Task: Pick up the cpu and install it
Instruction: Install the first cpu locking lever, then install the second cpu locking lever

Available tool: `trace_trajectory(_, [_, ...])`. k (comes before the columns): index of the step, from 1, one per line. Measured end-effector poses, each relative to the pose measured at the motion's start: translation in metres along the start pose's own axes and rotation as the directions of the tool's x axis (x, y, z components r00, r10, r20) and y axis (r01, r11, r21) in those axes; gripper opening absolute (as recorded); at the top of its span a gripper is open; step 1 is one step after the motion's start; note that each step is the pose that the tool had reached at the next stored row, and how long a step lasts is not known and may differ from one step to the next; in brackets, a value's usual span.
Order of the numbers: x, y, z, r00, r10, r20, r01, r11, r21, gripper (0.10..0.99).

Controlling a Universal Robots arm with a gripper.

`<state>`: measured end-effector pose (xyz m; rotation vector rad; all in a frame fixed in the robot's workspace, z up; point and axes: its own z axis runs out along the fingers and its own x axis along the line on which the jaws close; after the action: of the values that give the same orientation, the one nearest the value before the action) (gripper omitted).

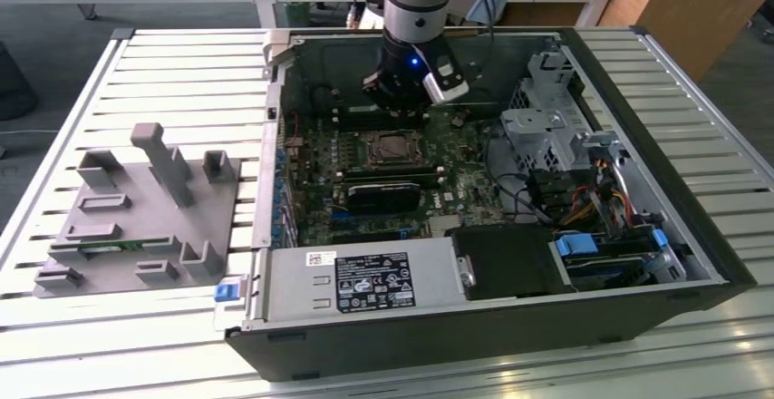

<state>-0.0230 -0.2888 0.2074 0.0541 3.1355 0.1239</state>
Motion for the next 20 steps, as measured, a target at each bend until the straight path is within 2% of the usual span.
trace_trajectory(8, [-0.0012,-0.0027,-0.0001,1.0,0.0,0.0,0.0,1.0,0.0,0.11])
trace_trajectory(20, [-0.0037,-0.0105,-0.0005,1.0,0.0,0.0,0.0,1.0,0.0,0.11])
